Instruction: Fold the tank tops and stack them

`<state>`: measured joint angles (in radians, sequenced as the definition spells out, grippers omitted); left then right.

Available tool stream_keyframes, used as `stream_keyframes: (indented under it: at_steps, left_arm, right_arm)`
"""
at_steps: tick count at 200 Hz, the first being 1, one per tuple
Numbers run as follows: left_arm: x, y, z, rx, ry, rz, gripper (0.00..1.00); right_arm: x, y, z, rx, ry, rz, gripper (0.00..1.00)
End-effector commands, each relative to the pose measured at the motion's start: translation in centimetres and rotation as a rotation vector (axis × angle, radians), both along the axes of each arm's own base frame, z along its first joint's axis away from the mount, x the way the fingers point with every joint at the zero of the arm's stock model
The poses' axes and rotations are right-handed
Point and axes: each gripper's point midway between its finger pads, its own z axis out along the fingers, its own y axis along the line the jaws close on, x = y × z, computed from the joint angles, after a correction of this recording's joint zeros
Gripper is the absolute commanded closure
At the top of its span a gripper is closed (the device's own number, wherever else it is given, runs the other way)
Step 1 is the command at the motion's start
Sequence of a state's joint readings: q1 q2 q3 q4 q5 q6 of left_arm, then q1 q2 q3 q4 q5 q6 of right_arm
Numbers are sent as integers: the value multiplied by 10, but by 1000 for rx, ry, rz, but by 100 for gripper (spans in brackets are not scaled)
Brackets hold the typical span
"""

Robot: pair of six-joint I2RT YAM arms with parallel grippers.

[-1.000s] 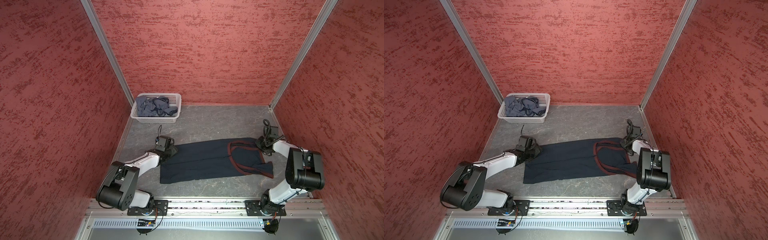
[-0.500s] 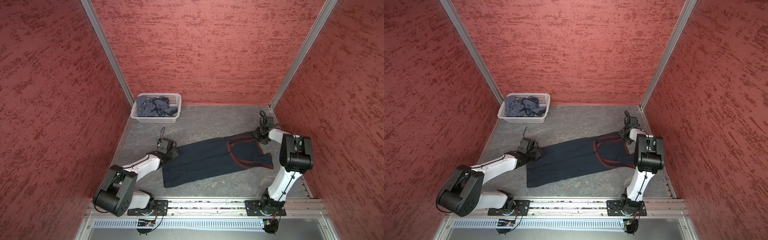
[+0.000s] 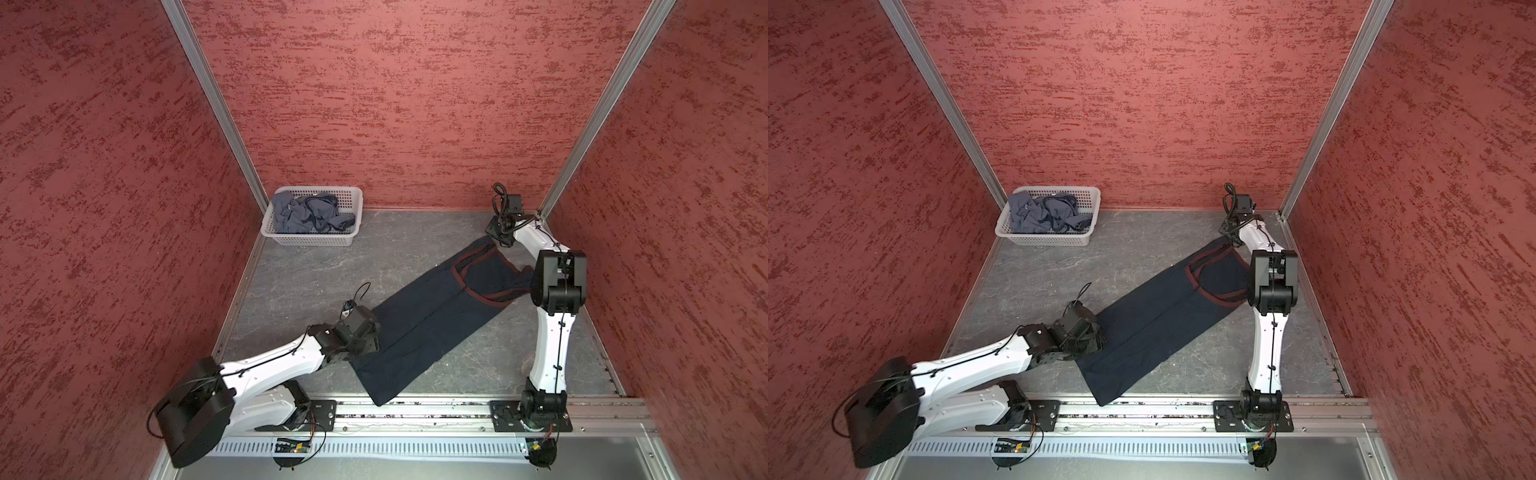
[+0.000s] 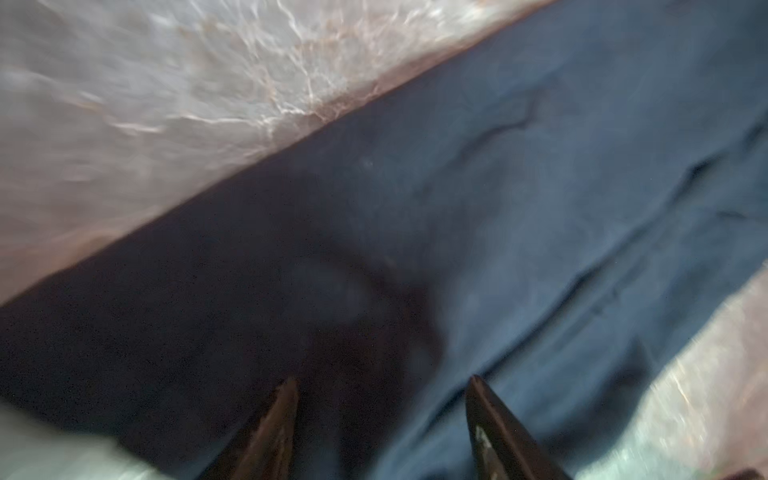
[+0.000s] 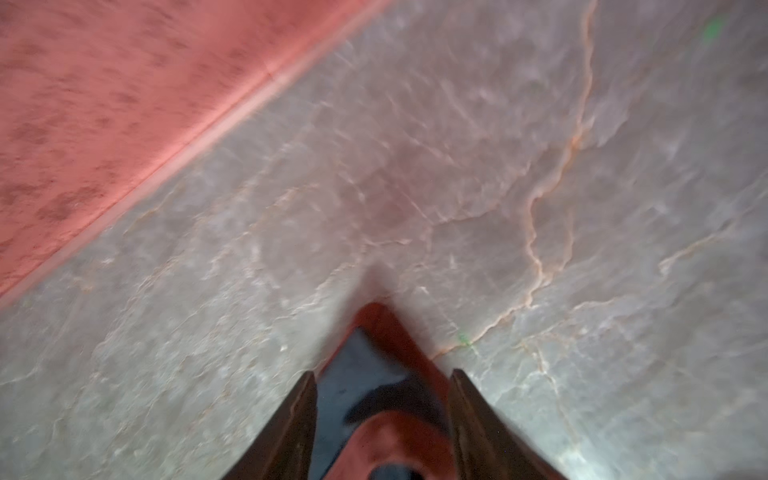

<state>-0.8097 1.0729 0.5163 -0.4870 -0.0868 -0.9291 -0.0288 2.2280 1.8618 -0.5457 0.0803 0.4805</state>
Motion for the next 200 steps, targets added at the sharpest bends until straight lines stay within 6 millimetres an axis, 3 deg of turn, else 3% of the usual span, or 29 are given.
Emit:
stream_keyframes:
  at_steps: [1, 16, 32, 74, 99, 122, 169, 200]
  left_arm:
    - [24, 16, 24, 16, -65, 12, 31]
    - [47, 13, 28, -49, -52, -5, 31]
    - [64, 3, 29, -40, -57, -54, 31]
    - [81, -24, 15, -46, -32, -171, 32]
    - [83, -24, 3, -21, -14, -183, 32]
    - [81, -26, -5, -33, -3, -185, 32]
    - [76, -25, -17, -37, 15, -180, 32]
    - [74, -25, -23, -44, 25, -172, 32]
  right_arm:
    - [-35, -3, 48, -73, 3, 9, 40]
    - [-67, -3, 57, -64, -2, -7, 39]
    - [-107, -11, 50, -58, 20, -42, 39]
    - [-197, -44, 3, 79, 70, -163, 40]
    - [-227, -70, -20, 159, 57, -258, 44]
    - [-231, -84, -36, 208, 58, -310, 46]
    - [-203, -96, -34, 303, -59, -333, 44]
    - [-193, -106, -44, 334, -50, -373, 45]
